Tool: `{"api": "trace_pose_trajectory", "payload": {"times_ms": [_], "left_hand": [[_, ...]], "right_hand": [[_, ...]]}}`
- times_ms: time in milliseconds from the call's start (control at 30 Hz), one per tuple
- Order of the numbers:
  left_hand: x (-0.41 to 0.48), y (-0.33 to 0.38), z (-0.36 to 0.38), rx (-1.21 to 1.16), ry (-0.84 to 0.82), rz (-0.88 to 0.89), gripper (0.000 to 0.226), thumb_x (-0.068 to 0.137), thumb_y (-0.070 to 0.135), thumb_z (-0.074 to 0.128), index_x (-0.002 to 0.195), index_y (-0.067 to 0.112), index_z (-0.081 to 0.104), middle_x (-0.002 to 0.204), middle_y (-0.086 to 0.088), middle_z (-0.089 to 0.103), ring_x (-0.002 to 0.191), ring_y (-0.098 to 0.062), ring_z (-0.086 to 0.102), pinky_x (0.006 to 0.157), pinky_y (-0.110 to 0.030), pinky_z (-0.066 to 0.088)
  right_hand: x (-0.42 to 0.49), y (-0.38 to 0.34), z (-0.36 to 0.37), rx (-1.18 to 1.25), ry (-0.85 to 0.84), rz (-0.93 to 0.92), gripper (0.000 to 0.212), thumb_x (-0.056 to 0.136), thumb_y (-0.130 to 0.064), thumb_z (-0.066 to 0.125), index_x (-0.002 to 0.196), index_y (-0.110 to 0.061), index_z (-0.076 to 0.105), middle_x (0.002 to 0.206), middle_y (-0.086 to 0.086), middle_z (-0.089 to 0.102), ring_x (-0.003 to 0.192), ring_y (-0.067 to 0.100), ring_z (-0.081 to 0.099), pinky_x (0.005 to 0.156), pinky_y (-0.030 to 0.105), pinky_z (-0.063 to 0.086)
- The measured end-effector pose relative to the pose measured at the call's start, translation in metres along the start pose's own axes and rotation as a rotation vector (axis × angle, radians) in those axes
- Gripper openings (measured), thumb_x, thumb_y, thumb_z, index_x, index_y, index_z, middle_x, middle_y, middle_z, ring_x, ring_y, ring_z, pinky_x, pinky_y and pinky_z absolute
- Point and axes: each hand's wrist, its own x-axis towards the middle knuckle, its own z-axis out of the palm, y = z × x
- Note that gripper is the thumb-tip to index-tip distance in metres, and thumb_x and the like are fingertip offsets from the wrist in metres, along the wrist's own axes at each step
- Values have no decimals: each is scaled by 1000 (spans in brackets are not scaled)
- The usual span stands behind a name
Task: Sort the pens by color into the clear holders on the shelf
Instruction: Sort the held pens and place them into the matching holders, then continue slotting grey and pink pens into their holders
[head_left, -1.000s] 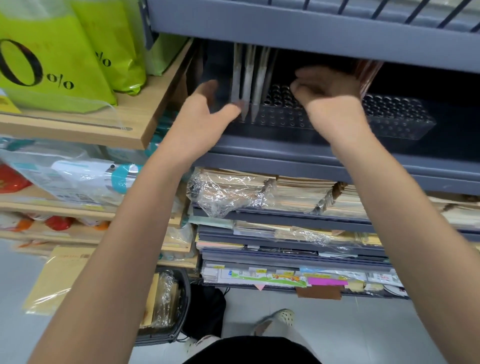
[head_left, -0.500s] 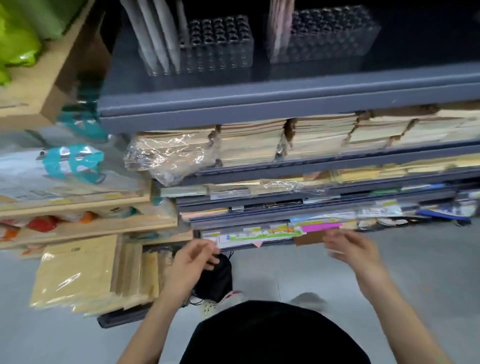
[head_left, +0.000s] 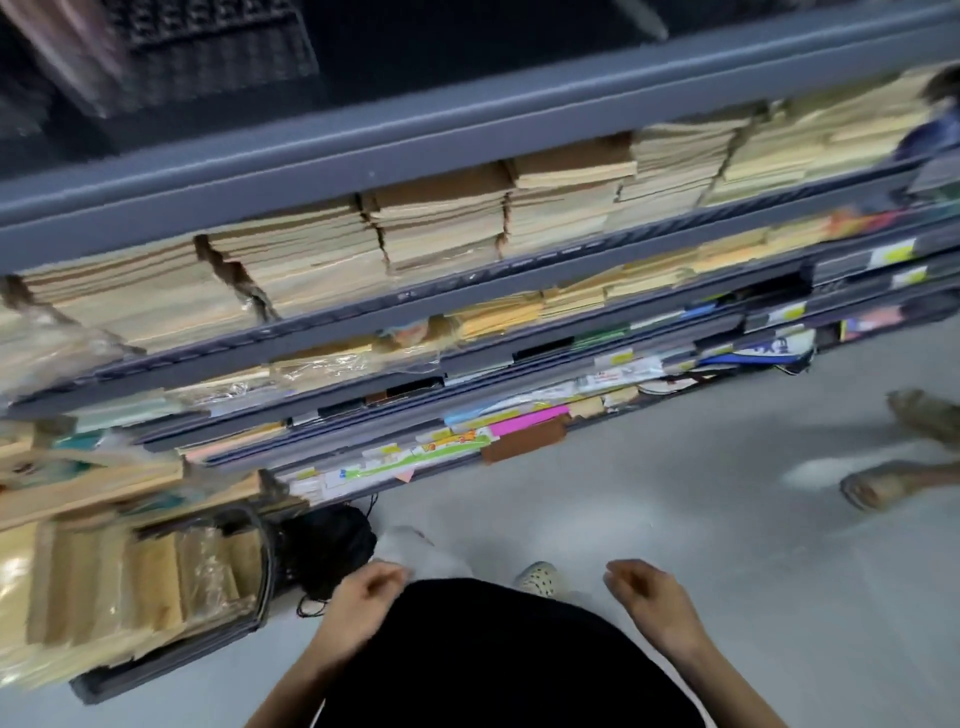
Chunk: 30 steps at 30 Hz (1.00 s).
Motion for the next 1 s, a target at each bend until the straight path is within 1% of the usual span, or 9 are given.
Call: {"api": "trace_pose_trajectory", "payload": {"times_ms": [200, 333, 433, 567, 633, 733, 833, 933, 1000], "left_hand": [[19, 88, 29, 47, -139, 48, 10, 93, 6, 69, 86, 10, 75, 89, -7, 77, 88, -14, 70, 93, -30, 49], [38, 165, 41, 54, -211, 124, 11, 98, 14, 63, 96, 17, 73, 96, -4, 77, 91, -17, 73, 91, -38, 53], [55, 238, 53, 13, -200, 262, 10, 98, 15, 64, 100, 19, 73, 97, -2, 77, 90, -16, 72, 95, -44, 54], [60, 346, 59, -17, -214, 467, 11, 92, 35, 65, 99, 37, 74, 101, 10, 76, 95, -11, 72, 93, -37, 55], [54, 396, 58, -37, -192, 618, 10, 93, 43, 65, 101, 42, 71, 103, 12, 76, 96, -11, 72, 91, -33, 55], [34, 457, 54, -110, -117, 860, 13, 94, 37, 62, 102, 35, 72, 101, 6, 76, 94, -15, 73, 86, -27, 56], [16, 510, 47, -102, 2, 1081, 15, 96, 25, 59, 104, 26, 71, 99, 9, 76, 94, -14, 73, 85, -22, 55], [9, 550, 36, 17, 329, 1212, 13, 98, 24, 57, 103, 27, 69, 95, 17, 72, 95, -7, 70, 85, -17, 50], [17, 568, 26, 246, 651, 1097, 22, 99, 34, 52, 103, 19, 68, 79, 16, 63, 75, -10, 62, 75, -28, 49]], "right_hand": [[8, 19, -51, 171, 18, 33, 17, 89, -28, 68, 105, -24, 71, 102, -12, 72, 100, 7, 66, 83, 21, 45], [24, -3, -93, 318, 101, 7, 14, 89, -29, 69, 103, -28, 71, 103, -12, 73, 95, 5, 67, 85, 22, 49], [42, -39, -140, 353, 213, -111, 8, 87, -31, 70, 94, -36, 71, 94, -19, 73, 90, -6, 66, 73, 6, 46], [65, -102, -212, 285, 383, -321, 12, 86, -42, 65, 97, -44, 68, 96, -32, 67, 85, -9, 65, 70, 14, 48], [72, -134, -246, 204, 511, -458, 23, 86, -56, 58, 106, -47, 64, 103, -34, 63, 92, -11, 61, 66, 8, 45], [78, -176, -289, 54, 671, -685, 31, 94, -52, 52, 123, -43, 56, 120, -35, 53, 115, -13, 49, 83, -1, 35], [91, -212, -324, -61, 812, -962, 39, 96, -26, 57, 133, -15, 54, 137, -8, 50, 133, 7, 41, 111, 19, 29], [104, -243, -350, -163, 860, -1068, 42, 96, -19, 57, 136, -5, 51, 143, 10, 47, 139, 25, 37, 115, 43, 31], [114, -257, -360, -244, 870, -1094, 43, 98, -21, 55, 137, -5, 50, 145, 14, 45, 141, 29, 35, 114, 50, 30]]}}
